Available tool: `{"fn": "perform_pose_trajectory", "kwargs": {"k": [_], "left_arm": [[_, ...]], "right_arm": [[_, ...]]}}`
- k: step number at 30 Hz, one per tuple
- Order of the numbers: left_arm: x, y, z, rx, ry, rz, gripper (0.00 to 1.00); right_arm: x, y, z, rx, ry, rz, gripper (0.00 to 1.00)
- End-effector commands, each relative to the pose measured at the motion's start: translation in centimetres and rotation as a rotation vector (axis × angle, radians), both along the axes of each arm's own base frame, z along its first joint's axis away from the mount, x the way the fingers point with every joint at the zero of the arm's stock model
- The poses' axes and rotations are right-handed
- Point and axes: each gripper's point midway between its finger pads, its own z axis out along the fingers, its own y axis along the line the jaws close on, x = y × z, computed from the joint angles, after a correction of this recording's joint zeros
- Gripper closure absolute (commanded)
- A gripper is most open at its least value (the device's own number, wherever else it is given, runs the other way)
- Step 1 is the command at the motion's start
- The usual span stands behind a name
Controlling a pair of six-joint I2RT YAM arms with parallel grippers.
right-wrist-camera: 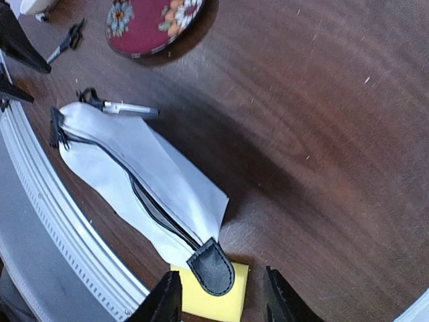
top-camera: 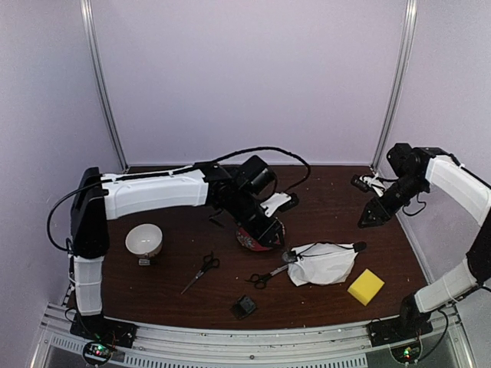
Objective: Sort the hair-cutting tools
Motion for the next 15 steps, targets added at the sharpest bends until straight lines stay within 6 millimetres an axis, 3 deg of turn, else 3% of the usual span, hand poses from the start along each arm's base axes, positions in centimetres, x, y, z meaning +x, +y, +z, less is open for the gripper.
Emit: {"fn": "perform_pose_trajectory", "kwargs": {"k": [1,6,11,15], "left_arm": [[-0.7,4.2,1.4,0.088,-0.109,0.066,0.65],[-4.5,5.3,-1.5,0.212,-0.183,-0.033,0.68],[-5.1,5.7,-3.9,0.296,-0.203,-0.028,0.83],[-6.1,6.1,-5.3,0.34,-0.222,-0.089,0.81]], "right_arm": [[1.4,0.5,4.5,0.047,-0.192,-0.007,0.55],[0.9,2.1,4.9,0.148,-0.309,0.042,0.5],[1.1,3.3,5.0,0.243,-0.348,0.047,0.5],[0.5,3.8,4.5,0.27,-0.328,0.061,0.5]]}}
